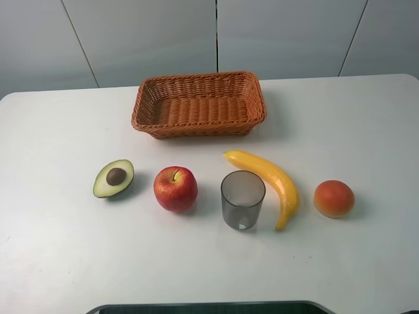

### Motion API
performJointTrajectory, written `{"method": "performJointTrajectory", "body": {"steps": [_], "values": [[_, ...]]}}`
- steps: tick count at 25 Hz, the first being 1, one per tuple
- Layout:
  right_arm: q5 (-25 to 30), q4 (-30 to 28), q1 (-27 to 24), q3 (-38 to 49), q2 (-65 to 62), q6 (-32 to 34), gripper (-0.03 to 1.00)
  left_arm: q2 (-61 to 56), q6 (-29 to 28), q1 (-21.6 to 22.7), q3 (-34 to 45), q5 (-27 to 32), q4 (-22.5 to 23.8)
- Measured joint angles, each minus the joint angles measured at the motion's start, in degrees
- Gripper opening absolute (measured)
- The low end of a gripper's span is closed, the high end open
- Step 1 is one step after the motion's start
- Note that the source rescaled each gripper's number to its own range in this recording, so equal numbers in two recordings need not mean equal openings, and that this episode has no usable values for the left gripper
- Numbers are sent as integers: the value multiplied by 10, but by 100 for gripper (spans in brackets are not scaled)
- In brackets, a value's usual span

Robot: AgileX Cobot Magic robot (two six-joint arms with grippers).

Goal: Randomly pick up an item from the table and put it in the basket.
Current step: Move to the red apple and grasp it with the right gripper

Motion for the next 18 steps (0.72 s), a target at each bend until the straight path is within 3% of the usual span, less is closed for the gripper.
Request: {"method": "performJointTrajectory", "body": {"steps": [6, 14, 18], "values": [[-4, 0, 9, -27, 143, -74, 100, 0, 0, 0, 0, 0, 0], [-59, 1, 167, -34, 287, -128, 100, 0, 0, 0, 0, 0, 0], [-59, 4, 244, -66, 377, -162, 100, 0, 0, 0, 0, 0, 0]]}}
